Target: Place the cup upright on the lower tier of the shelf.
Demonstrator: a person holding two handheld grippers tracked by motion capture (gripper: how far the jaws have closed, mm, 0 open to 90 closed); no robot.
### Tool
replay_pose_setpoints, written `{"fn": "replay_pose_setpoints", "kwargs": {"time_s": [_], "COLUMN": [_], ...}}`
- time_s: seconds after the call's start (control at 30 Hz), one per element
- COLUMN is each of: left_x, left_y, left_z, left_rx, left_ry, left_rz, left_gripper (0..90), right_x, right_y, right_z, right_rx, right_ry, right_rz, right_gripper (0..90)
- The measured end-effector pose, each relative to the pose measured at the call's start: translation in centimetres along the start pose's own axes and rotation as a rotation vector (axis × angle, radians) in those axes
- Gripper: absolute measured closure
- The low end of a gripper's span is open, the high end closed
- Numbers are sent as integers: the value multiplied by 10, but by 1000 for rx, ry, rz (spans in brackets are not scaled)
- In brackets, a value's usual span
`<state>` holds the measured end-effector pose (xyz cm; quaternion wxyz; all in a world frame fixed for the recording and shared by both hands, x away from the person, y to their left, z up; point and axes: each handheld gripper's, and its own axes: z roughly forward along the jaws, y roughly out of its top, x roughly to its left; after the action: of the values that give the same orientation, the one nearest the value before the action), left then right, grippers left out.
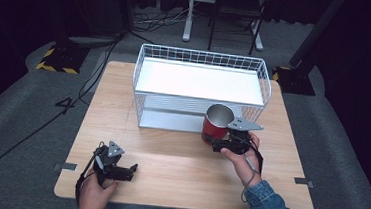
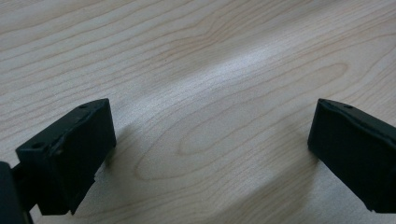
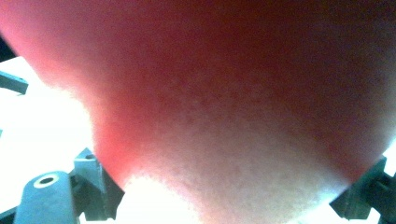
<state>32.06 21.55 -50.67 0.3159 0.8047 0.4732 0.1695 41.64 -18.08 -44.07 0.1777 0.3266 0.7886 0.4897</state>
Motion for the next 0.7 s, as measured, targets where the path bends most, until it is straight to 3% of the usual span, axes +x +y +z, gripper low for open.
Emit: {"fn": "replay_pose_setpoints", "kwargs": {"time_s": [0.1, 0.2, 0.7], "left_x": [0, 0, 0], "left_y": [0, 0, 0], "left_z": [0, 0, 0], "left_rx": [2, 2, 4], "left_ry": [-1, -1, -4], "left_rz": [-2, -2, -1], "left_gripper": [9, 7, 6], "right_x": [-1, 3, 7], "right_y": [1, 2, 6], "right_z": [7, 13, 35], "right_rx": [3, 0, 9], "right_ry": [-7, -15, -12], "right_rz": [-3, -36, -29], "right_gripper": [164, 164, 164]}}
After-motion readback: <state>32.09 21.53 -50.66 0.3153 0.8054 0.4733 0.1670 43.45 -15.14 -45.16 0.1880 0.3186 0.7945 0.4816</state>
